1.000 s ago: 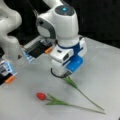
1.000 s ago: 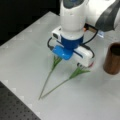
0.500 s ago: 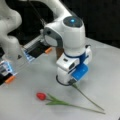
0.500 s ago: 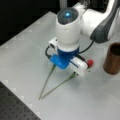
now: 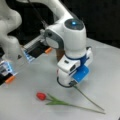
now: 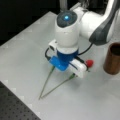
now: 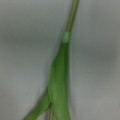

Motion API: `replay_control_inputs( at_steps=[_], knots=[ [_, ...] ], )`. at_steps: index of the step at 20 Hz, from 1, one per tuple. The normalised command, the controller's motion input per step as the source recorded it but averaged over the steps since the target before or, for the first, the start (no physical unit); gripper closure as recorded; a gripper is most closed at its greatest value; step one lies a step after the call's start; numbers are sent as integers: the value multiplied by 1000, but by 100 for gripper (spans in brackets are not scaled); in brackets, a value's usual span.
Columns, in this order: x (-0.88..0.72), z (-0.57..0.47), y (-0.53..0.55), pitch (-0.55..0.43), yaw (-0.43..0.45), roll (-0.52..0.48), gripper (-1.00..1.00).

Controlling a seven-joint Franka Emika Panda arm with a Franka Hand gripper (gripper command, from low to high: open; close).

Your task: Flower insertion into a vase

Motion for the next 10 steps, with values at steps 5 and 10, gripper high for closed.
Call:
replay_control_inputs(
  at_steps=[5,10],
  knots=[
    [221,-20,-34,79,149,-89,-100],
    [246,-59,-38,34,132,-61,-100]
  ],
)
